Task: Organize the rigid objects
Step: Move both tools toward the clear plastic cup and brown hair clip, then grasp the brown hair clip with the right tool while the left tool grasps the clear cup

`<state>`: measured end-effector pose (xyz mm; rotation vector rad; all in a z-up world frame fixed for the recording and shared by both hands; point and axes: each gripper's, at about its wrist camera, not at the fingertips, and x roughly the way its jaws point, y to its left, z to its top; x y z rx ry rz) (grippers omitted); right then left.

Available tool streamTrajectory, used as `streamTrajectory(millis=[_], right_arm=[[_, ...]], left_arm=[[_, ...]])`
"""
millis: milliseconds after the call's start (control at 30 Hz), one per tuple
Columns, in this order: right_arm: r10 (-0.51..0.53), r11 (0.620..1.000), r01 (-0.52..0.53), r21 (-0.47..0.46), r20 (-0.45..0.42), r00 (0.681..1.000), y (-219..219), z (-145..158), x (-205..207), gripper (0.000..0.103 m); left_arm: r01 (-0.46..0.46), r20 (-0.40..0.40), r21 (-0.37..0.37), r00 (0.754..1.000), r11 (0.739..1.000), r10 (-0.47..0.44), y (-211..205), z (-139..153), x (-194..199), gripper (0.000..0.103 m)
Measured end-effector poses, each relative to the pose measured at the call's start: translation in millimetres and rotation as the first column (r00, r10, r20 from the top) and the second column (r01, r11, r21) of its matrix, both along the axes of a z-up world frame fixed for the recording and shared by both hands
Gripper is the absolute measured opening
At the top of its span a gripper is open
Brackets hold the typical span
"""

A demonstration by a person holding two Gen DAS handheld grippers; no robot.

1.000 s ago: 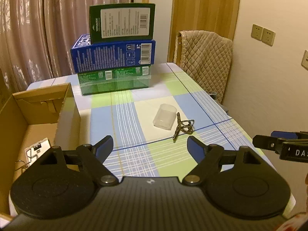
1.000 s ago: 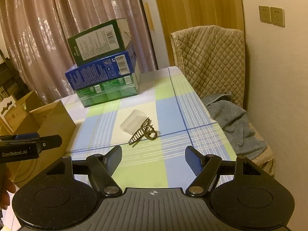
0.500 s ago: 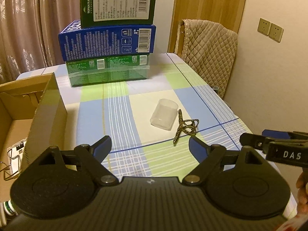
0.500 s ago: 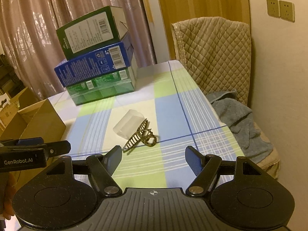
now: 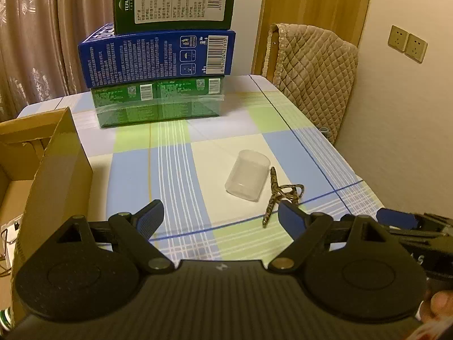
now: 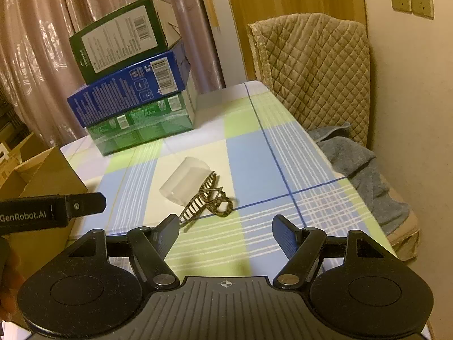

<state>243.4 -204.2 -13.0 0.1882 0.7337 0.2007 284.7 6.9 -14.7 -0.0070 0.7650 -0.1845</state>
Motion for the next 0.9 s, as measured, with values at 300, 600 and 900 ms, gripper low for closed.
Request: streamTrajectory(millis=[300,600,900], right_arm=[[0.022,1.0,-0.022,0.022,0.024,0.999,17,-17,25,0.07],[0.053,0.998,-0.053,0.017,0.016,0.998,43,-43,60,0.069],[0.023,0.998,-0.025,-0.052,-0.033,0.999,56,-71,87,0.052]], left_arm=[[-0.018,0.014,-0.002,1.0,1.0,0.018,6,3,28,0.085],[-0.046,0.005,0.028,0.999,0.999,0.046,16,-5,55,0.085],[-0.057,-0.012,0.026,0.998,0.998,0.057,23,-13,63,0.085]])
